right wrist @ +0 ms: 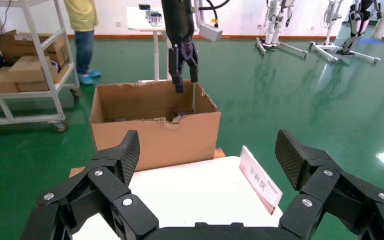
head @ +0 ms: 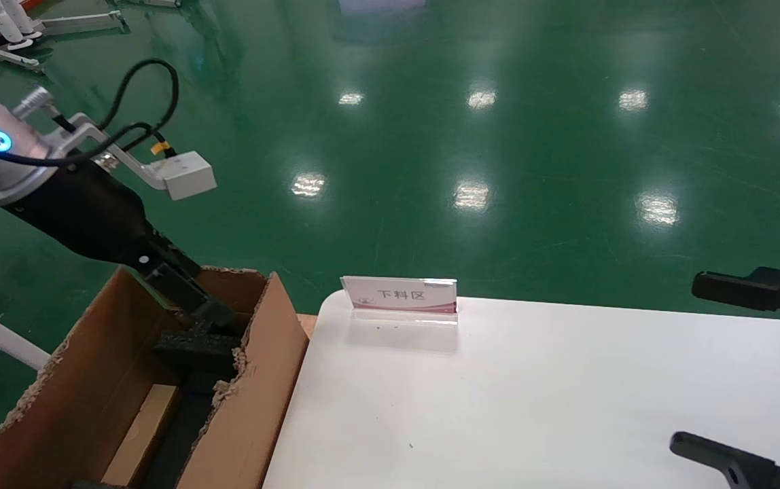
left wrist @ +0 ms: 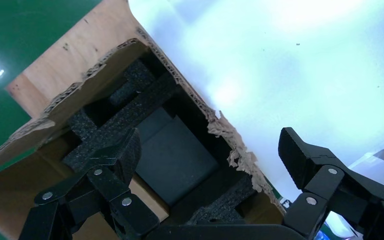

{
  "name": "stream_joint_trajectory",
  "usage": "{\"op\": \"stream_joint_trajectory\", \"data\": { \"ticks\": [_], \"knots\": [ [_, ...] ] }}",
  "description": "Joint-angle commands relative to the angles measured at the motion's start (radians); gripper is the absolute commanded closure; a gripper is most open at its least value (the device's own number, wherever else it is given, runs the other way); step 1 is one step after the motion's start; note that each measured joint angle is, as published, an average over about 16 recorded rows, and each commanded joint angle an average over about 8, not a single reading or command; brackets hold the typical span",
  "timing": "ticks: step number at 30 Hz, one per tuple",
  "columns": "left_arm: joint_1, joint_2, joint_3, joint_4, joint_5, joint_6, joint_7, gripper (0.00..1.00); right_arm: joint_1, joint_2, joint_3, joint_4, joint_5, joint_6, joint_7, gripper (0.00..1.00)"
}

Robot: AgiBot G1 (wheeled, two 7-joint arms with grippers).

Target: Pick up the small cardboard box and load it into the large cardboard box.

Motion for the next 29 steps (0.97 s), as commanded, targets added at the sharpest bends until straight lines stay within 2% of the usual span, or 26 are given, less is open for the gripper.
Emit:
{"op": "stream_joint_trajectory", "data": {
  "ticks": [1,14,26,29],
  "knots": [
    [0.016,0.007,-0.011,0.003,0.008,-0.001,-0.008,0.00,0.000,0.000,0.000,0.000,0.000,0.000,0.000,0.00],
    [0.132,0.002,-0.174,-0.033,0.022,0.004,0.014,0.00,0.000,0.000,0.000,0.000,0.000,0.000,0.000,0.00],
    [0.266,-0.016,-0.383,-0.086,0.029,0.011,0.060,0.00,0.000,0.000,0.000,0.000,0.000,0.000,0.000,0.00],
    [0.284,-0.018,-0.411,-0.094,0.029,0.012,0.067,0.00,0.000,0.000,0.000,0.000,0.000,0.000,0.000,0.00]
  ]
}}
